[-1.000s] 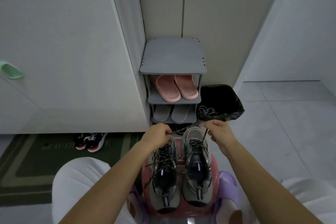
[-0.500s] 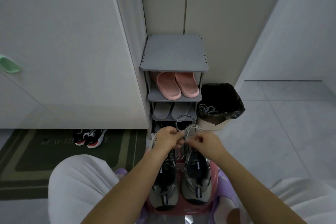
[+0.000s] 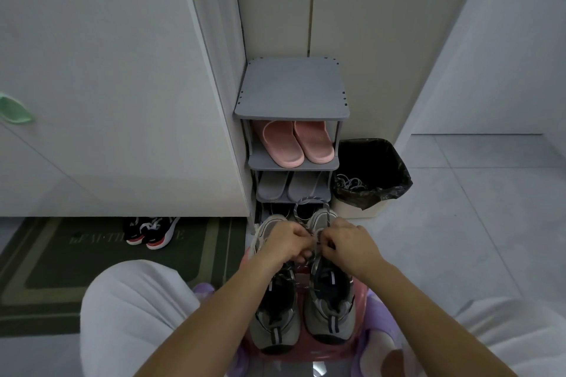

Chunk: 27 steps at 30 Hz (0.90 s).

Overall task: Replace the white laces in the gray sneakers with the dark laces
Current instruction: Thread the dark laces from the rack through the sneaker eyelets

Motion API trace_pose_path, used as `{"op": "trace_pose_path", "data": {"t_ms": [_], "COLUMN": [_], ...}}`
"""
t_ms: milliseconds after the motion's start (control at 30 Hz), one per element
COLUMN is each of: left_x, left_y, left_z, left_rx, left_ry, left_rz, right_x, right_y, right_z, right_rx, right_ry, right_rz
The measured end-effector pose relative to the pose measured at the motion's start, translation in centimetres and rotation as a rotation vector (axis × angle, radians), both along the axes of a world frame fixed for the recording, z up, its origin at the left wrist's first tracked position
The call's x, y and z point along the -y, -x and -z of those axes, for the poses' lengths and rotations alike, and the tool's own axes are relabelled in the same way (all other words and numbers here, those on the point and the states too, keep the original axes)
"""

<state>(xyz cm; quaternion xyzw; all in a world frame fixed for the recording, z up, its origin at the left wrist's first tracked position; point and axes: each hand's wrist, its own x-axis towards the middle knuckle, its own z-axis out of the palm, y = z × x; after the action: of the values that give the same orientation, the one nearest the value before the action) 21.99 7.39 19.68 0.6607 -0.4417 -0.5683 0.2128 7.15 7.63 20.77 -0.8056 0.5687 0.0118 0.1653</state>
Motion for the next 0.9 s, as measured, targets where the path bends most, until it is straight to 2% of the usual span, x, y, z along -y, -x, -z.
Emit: {"op": "trace_pose_path", "data": {"t_ms": [133, 367, 500, 900], "left_x": [0.0, 0.0, 0.1, 0.2], "left_y": [0.5, 1.1, 1.0, 1.1], "left_z": [0.4, 0.6, 1.1, 1.1], "left_rx": [0.129, 0.266, 0.26, 0.319], "left_ry": [0.051, 0.106, 0.096, 0.112], "left_rz": [-0.007, 0.034, -0.047, 0.051], "right_x": [0.0, -0.4, -0.3, -0.1], "right_y": [0.8, 1.1, 1.1, 1.0], "right_z": [1.0, 1.9, 1.9, 2.4], "right_rx": [0.006, -0.006, 0.004, 0.065], "right_ry": [-0.024, -0.126, -0.142, -0.172], "right_rz": [0.115, 0.084, 0.097, 0.12]}}
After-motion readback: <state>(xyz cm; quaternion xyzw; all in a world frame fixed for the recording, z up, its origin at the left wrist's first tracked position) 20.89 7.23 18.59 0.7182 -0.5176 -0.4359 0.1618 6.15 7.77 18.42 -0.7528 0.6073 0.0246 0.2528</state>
